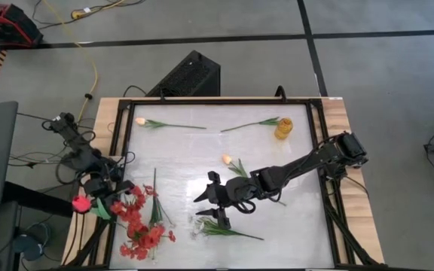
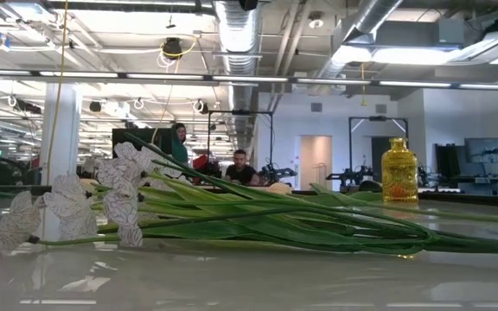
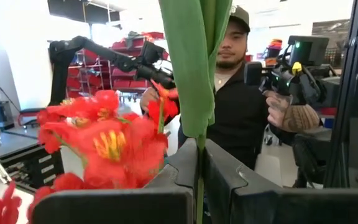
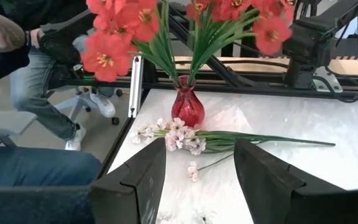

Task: Sort flowers into vase by color
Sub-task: Put the bottom of the red tulip into the red vase

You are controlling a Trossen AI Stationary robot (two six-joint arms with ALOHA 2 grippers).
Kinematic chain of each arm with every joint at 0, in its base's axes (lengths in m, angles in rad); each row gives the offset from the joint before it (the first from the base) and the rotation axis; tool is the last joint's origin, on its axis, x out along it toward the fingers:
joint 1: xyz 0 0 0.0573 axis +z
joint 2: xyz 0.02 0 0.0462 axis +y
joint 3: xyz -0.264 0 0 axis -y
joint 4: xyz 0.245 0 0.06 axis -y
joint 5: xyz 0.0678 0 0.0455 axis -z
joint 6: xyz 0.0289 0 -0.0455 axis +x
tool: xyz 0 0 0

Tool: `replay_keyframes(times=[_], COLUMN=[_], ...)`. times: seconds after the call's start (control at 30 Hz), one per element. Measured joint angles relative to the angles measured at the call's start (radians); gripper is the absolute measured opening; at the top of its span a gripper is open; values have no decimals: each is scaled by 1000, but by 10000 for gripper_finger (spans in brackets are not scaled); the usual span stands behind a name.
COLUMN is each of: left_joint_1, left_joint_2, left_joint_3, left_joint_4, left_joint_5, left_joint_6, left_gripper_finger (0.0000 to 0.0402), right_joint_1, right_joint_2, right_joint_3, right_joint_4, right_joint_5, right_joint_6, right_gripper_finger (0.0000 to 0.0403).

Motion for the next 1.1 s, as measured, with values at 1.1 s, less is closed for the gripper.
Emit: replay_keyframes(times=[1.1], left_joint_1=[0], left_joint_2=[2], left_joint_3=[-77], left_joint_4=[-35], left_joint_5=[-56], left_joint_6=[-72], left_gripper_finger=[0], right_joint_1=[7], right_joint_2=[0], right_joint_3=[0], right_joint_4=[-9], right_joint_5=[-1], right_joint_6=[-3], right_gripper_finger=[214])
